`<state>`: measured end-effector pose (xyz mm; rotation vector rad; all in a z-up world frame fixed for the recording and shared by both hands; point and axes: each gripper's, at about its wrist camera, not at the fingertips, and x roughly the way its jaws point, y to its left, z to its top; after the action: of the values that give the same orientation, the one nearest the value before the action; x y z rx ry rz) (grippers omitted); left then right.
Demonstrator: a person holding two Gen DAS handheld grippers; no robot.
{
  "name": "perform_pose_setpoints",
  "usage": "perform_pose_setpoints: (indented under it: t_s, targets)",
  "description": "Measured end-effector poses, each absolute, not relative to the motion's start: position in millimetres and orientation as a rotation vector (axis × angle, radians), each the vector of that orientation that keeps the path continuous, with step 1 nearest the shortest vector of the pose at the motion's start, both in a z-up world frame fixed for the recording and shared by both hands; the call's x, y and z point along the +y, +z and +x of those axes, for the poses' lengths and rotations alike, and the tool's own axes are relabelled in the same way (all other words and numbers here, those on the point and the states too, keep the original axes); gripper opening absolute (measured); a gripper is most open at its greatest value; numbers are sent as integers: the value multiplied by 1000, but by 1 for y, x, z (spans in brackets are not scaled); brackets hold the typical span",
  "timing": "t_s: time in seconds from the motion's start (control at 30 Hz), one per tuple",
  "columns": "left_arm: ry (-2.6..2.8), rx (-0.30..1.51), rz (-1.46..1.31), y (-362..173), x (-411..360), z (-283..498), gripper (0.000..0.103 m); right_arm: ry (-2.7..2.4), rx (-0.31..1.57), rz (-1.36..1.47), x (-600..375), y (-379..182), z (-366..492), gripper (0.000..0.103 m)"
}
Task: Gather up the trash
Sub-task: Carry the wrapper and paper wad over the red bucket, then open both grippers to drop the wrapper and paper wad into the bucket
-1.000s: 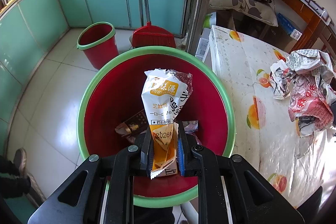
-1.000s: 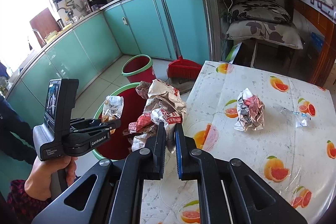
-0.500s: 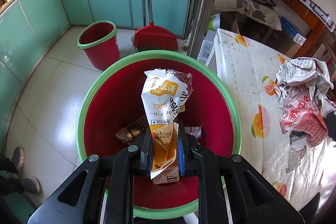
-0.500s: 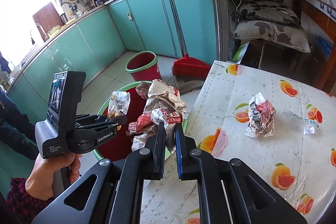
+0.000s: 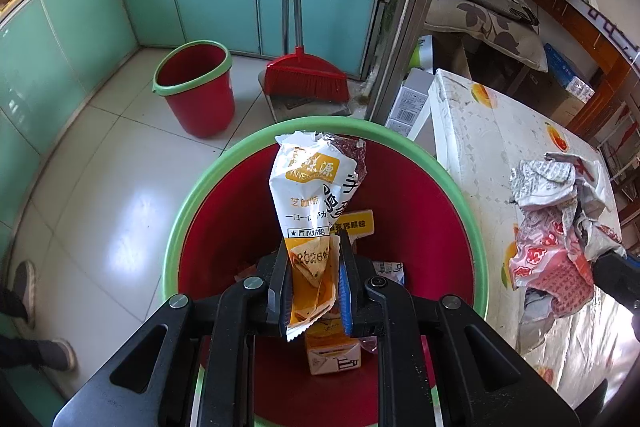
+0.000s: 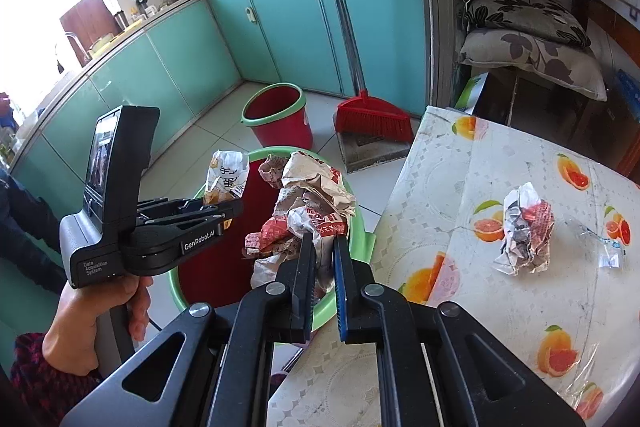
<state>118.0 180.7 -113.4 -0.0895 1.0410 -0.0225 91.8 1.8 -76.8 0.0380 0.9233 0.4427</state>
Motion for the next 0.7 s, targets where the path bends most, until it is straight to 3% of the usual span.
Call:
perform_pose_setpoints:
  t_s: [0.6,0.67,0.7]
  targets:
    - [-22,1067,-81,-124,188,132,19,450,943,9,25,-94,107,7]
    - [-11,1060,-77,-124,189,132,25,447,933,33,24,-95,110,8]
    - [2,1053,-73,-123,189,132,37,449,933,44,23,-96,112,8]
